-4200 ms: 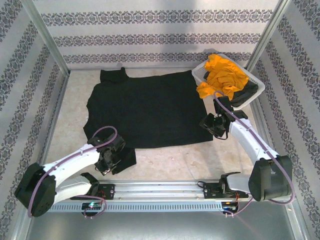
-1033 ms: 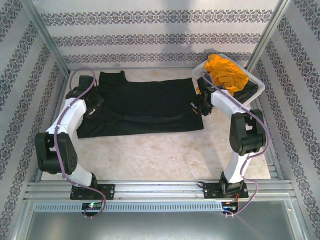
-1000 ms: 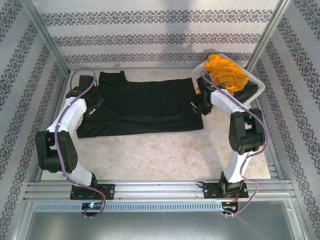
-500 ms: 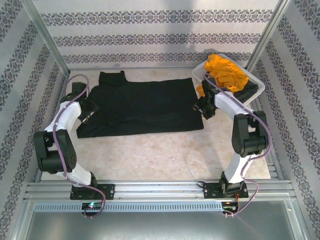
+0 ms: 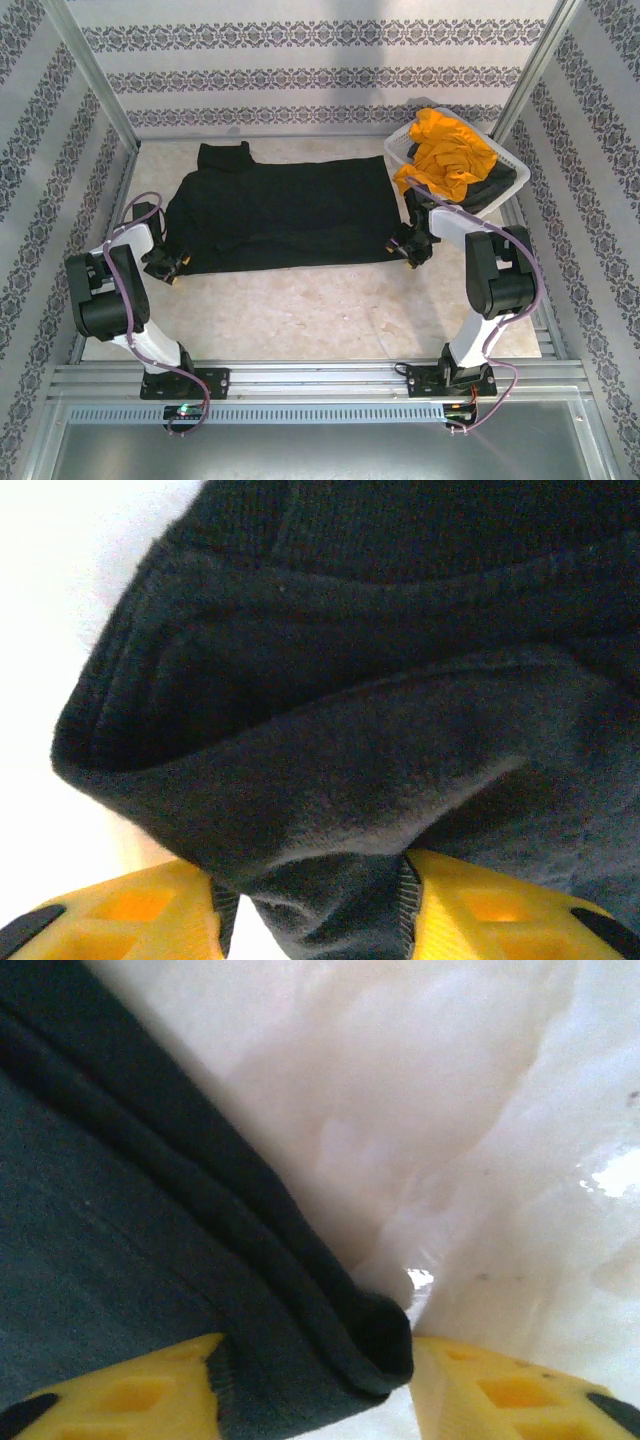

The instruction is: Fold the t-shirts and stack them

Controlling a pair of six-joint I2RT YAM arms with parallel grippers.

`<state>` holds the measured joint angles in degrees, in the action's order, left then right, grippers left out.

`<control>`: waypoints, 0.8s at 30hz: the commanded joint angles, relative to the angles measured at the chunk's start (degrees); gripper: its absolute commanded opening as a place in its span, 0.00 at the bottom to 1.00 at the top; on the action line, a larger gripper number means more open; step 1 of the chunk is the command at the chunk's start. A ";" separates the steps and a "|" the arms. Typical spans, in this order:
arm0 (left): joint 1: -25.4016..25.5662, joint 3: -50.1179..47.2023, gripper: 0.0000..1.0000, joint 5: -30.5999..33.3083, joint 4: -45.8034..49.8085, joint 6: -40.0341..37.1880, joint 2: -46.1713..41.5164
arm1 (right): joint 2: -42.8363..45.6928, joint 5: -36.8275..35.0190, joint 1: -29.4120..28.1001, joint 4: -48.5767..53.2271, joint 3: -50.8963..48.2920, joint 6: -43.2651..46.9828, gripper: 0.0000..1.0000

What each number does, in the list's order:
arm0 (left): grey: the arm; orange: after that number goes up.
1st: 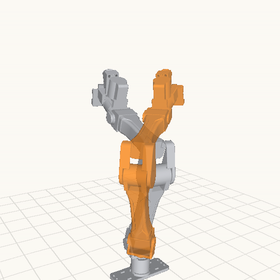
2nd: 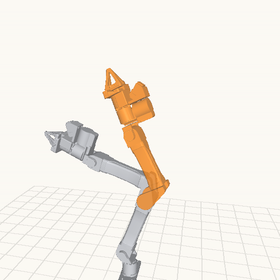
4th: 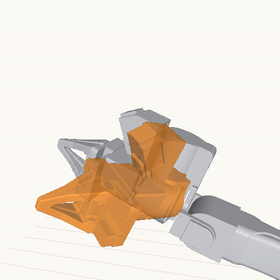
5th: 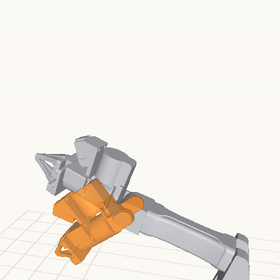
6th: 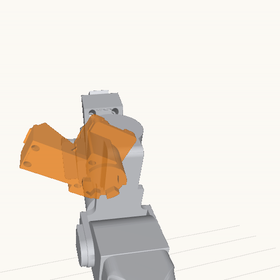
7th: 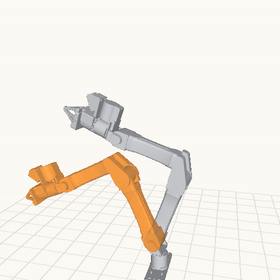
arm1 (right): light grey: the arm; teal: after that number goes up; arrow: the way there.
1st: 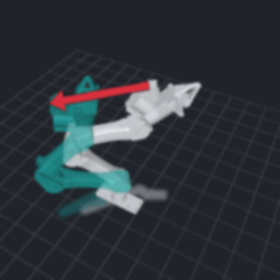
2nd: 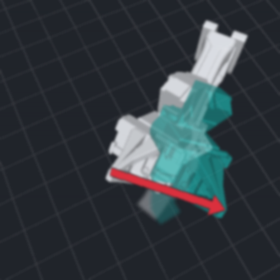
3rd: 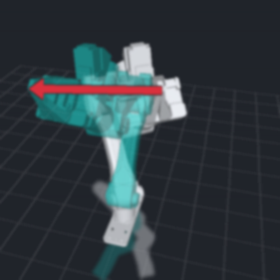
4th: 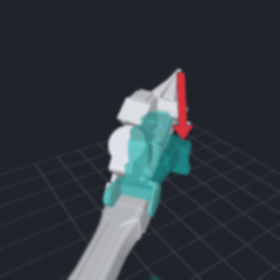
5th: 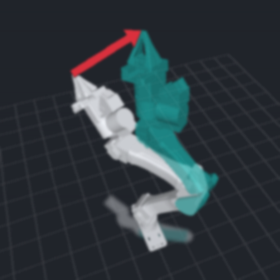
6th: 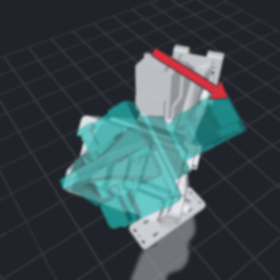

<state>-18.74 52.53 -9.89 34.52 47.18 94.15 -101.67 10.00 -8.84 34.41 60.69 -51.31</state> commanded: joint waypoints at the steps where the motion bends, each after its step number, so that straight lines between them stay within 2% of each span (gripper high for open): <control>1: -0.80 1.33 0.36 0.06 -4.38 0.23 3.54 | -4.25 -0.59 -0.11 -2.60 2.85 -0.17 0.37; 3: -1.16 1.94 0.15 1.22 -4.17 -0.15 4.02 | -4.88 -2.82 -0.40 -0.38 4.44 -0.18 0.09; 4: -1.35 2.09 0.03 1.79 -3.80 -0.13 3.83 | -4.48 -4.78 -0.71 1.45 4.92 -0.36 0.00; 5: -1.42 2.05 0.00 2.37 -3.32 -0.11 3.37 | -3.37 -6.53 -0.98 2.95 4.92 -0.53 0.00; 11: -1.34 -2.53 0.00 1.71 0.44 1.98 -3.42 | 7.33 -8.01 0.66 6.58 -3.56 -1.61 0.00; 18: -1.47 -14.78 0.00 5.27 4.16 11.56 -18.55 | 17.09 -7.75 1.05 10.18 -13.66 -0.31 0.00; 24: -1.47 -16.25 0.01 7.19 7.50 15.08 -23.81 | 20.41 -6.31 1.82 9.81 -20.24 -2.85 0.00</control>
<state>-19.62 35.73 -7.53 39.24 58.61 71.55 -82.54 5.91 -8.34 42.15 42.63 -52.56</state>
